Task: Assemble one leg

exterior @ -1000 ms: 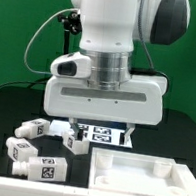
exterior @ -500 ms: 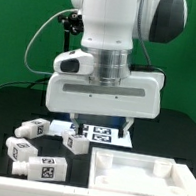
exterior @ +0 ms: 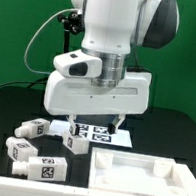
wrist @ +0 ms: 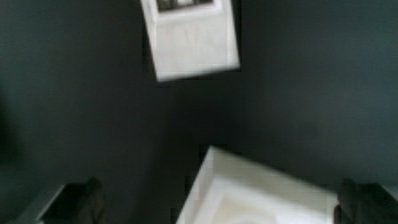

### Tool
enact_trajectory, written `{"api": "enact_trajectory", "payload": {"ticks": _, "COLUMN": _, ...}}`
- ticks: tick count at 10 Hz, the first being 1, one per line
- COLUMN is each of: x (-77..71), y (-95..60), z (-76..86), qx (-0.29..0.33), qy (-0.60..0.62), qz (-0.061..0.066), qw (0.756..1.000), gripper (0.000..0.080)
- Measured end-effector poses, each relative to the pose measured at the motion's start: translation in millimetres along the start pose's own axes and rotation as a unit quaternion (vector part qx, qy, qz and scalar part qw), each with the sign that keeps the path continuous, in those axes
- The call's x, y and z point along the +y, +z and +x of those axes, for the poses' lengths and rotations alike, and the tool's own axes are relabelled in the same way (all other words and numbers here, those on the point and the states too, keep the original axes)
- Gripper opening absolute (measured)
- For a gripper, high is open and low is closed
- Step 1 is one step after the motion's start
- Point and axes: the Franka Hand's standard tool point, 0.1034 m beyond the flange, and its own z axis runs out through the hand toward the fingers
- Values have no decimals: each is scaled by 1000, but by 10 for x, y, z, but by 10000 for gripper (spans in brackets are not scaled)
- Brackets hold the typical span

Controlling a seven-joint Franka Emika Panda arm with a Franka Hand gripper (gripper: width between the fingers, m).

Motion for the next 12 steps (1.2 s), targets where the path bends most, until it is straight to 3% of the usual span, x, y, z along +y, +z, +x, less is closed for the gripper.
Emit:
{"api": "enact_trajectory", "payload": {"ticks": 3, "x": 5, "y": -9, "z": 15, "qx": -5, "qy": -39, "qz": 3, "qw": 999, "gripper": 649}}
{"api": "enact_trajectory", "payload": {"ticks": 4, "x": -22, "y": 2, "z": -9, "qx": -17, "qy": -39, "qz": 9, "qw": 999, "gripper": 649}}
{"api": "enact_trajectory", "payload": {"ticks": 6, "x": -72, "y": 54, "z": -256, "qx": -92, "qy": -27, "qz": 17, "qw": 995, "gripper": 649}}
{"api": "enact_trajectory", "payload": {"ticks": 8, "x": -94, "y": -28, "z": -270, "qx": -155, "qy": -21, "qz": 23, "qw": 987, "gripper": 649}}
{"api": "enact_trajectory", "payload": {"ticks": 11, "x": -172, "y": 30, "z": -267, "qx": -233, "qy": -25, "qz": 42, "qw": 971, "gripper": 649}}
{"api": "enact_trajectory", "payload": {"ticks": 12, "x": -126, "y": 65, "z": -391, "qx": -287, "qy": -17, "qz": 47, "qw": 957, "gripper": 649}}
